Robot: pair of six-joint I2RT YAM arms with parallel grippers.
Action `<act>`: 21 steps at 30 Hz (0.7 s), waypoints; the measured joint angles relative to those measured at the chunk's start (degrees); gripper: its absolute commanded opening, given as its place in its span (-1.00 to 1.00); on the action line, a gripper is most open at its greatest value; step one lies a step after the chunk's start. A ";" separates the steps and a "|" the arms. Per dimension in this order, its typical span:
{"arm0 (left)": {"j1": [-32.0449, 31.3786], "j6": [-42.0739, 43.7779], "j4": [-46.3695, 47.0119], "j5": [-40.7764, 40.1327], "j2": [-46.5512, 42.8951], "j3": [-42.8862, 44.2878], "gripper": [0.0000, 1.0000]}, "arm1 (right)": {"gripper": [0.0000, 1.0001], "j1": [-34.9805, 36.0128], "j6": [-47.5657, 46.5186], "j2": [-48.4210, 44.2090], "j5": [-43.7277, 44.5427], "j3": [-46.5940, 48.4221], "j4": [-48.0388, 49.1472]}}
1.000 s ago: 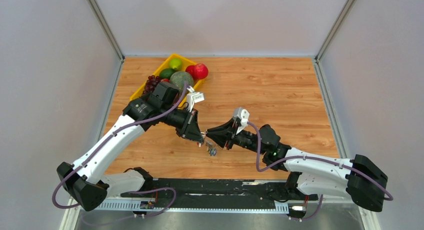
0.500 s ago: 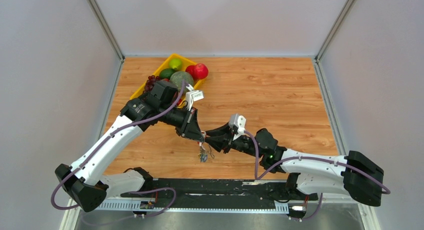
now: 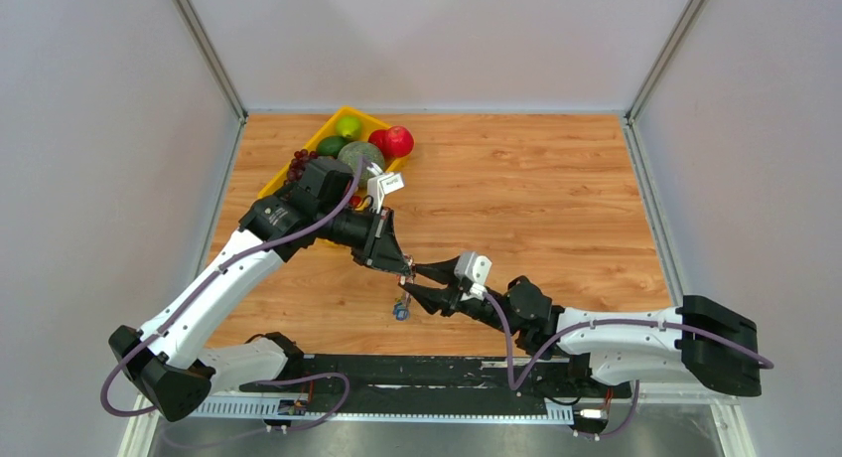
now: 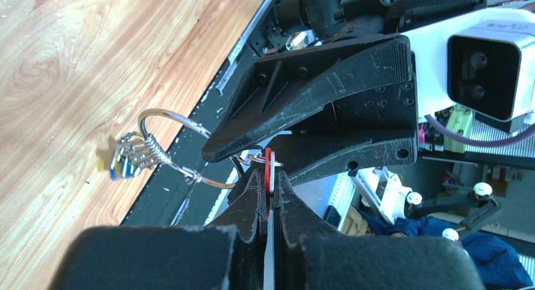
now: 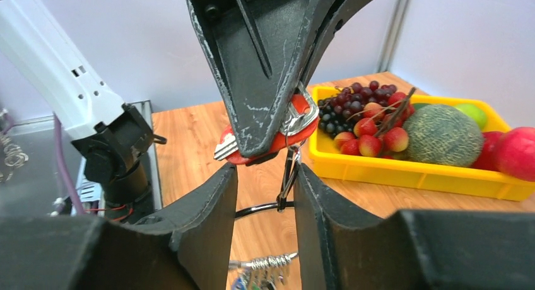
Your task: Remove the keys from the keyring
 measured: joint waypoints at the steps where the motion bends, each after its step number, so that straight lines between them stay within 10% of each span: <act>1: -0.04 -0.66 0.50 -0.37 0.00 0.00 -1.00 | -0.15 0.68 -0.74 -0.07 1.84 -0.46 0.79; 21: -0.02 -7.61 9.38 -6.84 -1.07 -2.08 -1.00 | 0.14 3.76 -3.89 -4.66 20.13 -4.37 1.05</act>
